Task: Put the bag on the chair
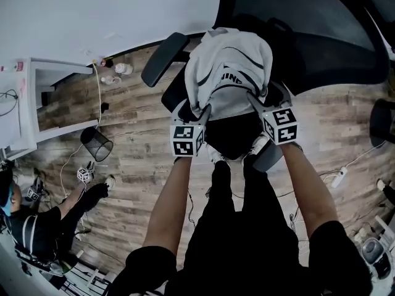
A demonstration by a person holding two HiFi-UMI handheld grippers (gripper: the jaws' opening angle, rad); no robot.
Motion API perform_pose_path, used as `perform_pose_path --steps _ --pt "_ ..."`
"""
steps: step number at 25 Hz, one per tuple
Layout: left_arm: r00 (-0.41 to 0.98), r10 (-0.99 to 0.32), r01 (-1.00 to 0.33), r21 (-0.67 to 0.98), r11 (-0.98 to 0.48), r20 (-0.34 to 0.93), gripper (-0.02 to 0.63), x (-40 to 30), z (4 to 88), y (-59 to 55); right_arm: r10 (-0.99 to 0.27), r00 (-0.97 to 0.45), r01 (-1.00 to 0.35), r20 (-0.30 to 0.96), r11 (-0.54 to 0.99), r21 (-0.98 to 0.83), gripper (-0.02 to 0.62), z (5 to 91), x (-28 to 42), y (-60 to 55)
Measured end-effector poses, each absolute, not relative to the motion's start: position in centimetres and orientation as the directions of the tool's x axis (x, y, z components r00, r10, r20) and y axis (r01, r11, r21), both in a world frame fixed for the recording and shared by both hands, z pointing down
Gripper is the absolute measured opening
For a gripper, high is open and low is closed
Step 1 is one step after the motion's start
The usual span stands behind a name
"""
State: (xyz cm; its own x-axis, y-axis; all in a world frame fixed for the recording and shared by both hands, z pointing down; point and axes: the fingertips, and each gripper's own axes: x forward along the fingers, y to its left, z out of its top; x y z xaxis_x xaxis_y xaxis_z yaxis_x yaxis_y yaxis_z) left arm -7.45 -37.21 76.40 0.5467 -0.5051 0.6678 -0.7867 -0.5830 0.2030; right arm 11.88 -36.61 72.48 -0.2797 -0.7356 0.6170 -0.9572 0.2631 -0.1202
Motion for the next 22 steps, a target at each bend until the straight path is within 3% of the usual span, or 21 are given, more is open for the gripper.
perform_pose_path --steps 7,14,16,18,22 --pt "0.545 -0.568 -0.798 0.176 -0.576 0.616 0.311 -8.2 71.3 -34.6 -0.767 -0.281 -0.955 0.577 0.283 -0.089 0.31 68.9 11.2 -31.5" --pt "0.571 -0.597 -0.766 0.103 -0.635 0.563 0.284 -6.8 64.5 -33.9 -0.812 -0.294 -0.955 0.504 0.227 -0.192 0.297 63.7 11.9 -29.4" --pt "0.567 -0.607 -0.768 0.092 -0.633 0.557 0.236 -6.4 62.7 -32.6 -0.82 -0.303 -0.947 0.486 0.201 -0.251 0.254 61.4 11.7 -28.7" --pt "0.563 -0.625 -0.778 0.09 -0.622 0.541 0.082 -6.0 60.8 -31.6 -0.828 -0.309 -0.943 0.468 0.204 -0.262 0.205 58.9 11.2 -28.2" --pt "0.625 -0.61 -0.739 0.12 -0.663 0.487 0.023 -3.5 57.9 -30.7 -0.858 -0.303 -0.952 0.414 0.25 -0.179 0.038 55.2 11.1 -27.7"
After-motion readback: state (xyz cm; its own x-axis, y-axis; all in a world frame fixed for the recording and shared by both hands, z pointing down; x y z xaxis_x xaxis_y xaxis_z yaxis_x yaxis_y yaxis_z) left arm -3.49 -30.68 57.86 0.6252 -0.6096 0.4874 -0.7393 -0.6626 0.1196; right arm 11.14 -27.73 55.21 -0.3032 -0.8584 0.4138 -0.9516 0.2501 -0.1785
